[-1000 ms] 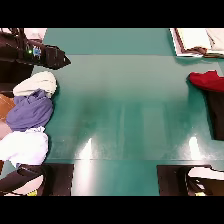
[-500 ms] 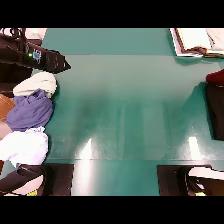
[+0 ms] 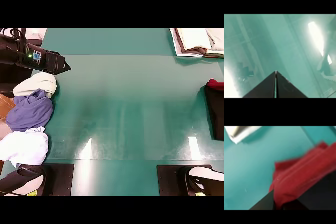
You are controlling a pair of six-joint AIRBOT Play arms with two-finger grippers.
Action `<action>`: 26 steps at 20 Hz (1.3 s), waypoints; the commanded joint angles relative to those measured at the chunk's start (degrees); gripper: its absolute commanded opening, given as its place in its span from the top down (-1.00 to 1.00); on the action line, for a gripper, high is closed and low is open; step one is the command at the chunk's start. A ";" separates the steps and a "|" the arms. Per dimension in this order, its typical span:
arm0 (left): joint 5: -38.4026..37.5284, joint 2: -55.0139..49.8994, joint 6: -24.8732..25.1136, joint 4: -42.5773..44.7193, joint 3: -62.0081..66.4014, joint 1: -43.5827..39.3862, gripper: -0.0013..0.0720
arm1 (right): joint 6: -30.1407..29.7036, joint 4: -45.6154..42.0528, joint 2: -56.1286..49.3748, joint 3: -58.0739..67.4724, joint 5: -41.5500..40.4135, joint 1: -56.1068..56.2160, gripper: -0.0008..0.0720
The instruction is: Fold the shirts.
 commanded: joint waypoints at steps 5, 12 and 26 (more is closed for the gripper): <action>0.04 0.04 1.07 0.04 0.00 -0.02 0.89 | 1.11 -1.90 4.85 -15.56 9.07 -10.10 -0.47; 0.15 0.04 1.70 -0.15 0.00 -0.02 0.89 | 1.05 -1.18 9.86 -15.47 6.64 -7.91 -0.60; 2.14 0.07 1.68 -0.42 0.00 -0.02 0.89 | 1.16 7.54 19.98 -11.96 -6.91 47.01 0.79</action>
